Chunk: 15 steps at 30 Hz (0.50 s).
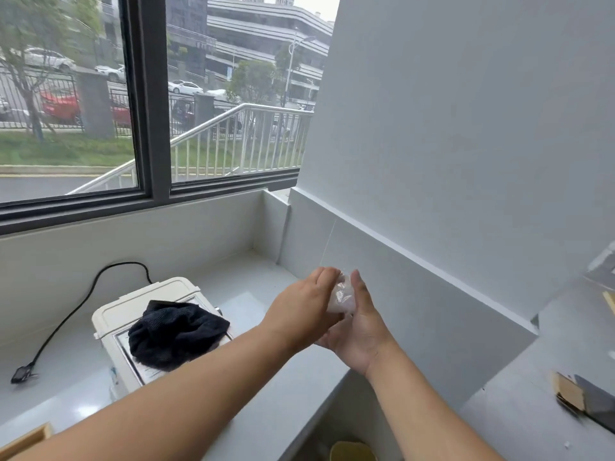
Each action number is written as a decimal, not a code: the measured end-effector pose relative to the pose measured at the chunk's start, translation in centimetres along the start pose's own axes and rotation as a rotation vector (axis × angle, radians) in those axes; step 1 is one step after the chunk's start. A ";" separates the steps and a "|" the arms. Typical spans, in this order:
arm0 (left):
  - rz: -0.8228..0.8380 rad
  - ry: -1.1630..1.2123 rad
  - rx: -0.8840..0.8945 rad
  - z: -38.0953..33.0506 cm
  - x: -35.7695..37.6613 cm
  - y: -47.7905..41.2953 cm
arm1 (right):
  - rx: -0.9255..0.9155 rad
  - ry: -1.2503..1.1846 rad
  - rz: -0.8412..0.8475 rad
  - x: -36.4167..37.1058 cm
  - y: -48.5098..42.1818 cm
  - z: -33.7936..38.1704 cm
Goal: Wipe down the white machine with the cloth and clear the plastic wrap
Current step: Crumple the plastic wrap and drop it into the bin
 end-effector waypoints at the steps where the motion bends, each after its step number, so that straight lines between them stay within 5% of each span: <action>1: -0.006 0.008 -0.003 -0.5 0.3 0.0 | -0.019 -0.011 0.000 -0.2 0.4 0.4; 8: 0.051 -0.025 0.127 -4.1 3.7 -1.0 | -0.078 0.035 -0.089 -4.7 3.2 2.8; 15: 0.132 0.085 0.042 -6.2 7.5 -2.4 | -0.130 0.076 -0.210 -10.3 4.1 4.1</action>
Point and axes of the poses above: each hand's wrist, its own y-axis away from the middle knuckle, its own x-axis out of the palm, z = x × y, the point moved 6 cm from there along -y, towards the middle knuckle, and after that the axes turned 5 degrees about -x, right-handed, at the moved point
